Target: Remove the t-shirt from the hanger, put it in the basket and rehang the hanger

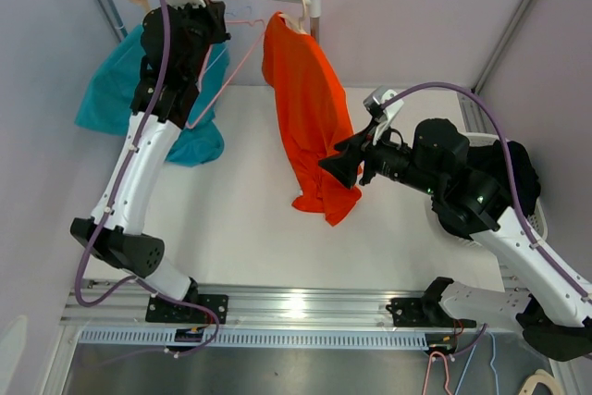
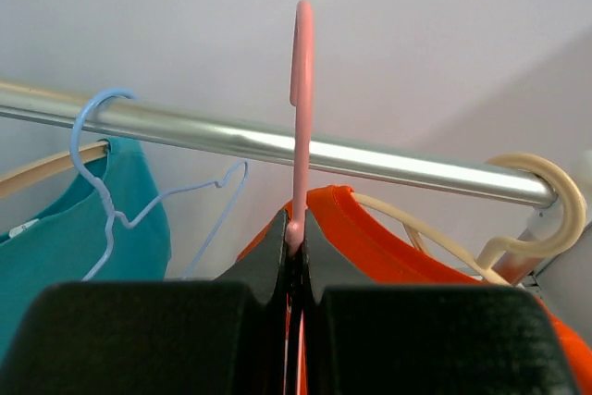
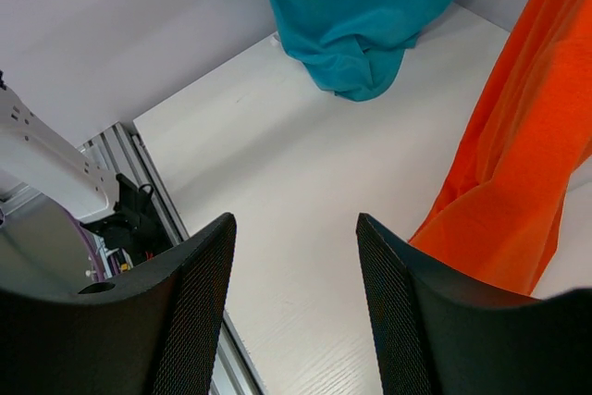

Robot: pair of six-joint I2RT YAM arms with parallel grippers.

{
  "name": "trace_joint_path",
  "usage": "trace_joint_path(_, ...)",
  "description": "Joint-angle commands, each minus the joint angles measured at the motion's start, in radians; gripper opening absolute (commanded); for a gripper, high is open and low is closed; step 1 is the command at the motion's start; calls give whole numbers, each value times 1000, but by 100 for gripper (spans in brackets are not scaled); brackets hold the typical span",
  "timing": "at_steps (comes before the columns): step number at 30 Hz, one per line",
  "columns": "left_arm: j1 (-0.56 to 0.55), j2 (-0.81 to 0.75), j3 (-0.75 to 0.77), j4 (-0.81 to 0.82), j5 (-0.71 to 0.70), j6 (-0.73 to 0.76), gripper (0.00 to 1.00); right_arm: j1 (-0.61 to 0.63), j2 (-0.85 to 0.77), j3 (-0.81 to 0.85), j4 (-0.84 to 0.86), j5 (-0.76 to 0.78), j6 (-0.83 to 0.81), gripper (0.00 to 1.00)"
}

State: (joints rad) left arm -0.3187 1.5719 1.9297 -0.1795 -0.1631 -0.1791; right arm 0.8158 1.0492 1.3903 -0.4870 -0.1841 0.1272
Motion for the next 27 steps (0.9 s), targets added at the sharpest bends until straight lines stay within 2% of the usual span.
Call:
trace_joint_path(1, -5, 69, 101, 17, -27, 29, 1, -7, -8, 3, 47, -14, 3, 59)
trace_joint_path(4, -5, 158, 237, -46, -32, 44, 1, -9, -9, 4, 39, -18, 6, 59)
trace_joint_path(6, -5, 203, 242, -25, -36, 55, 1, -9, -17, 6, 33, -18, 6, 59)
trace_joint_path(14, 26, 231, 209, 9, -44, 44, 1, -17, -54, -7, -5, 28, 5, 61)
trace_joint_path(19, 56, 163, 115, 8, -93, 35, 1, -24, -57, -10, 5, 20, 6, 61)
trace_joint_path(23, 104, 122, 61, 2, -55, 18, 2, -27, -52, -20, 14, 2, 8, 62)
trace_joint_path(24, 118, 120, 60, -6, -23, 15, 4, -27, -54, -23, 19, -2, 9, 62)
trace_joint_path(25, 122, 120, 64, -14, -4, 16, 23, -30, -54, -27, 25, -6, 11, 63)
trace_joint_path(27, 125, 116, 69, -40, 45, 29, 49, -32, -51, -31, 33, -11, 12, 63)
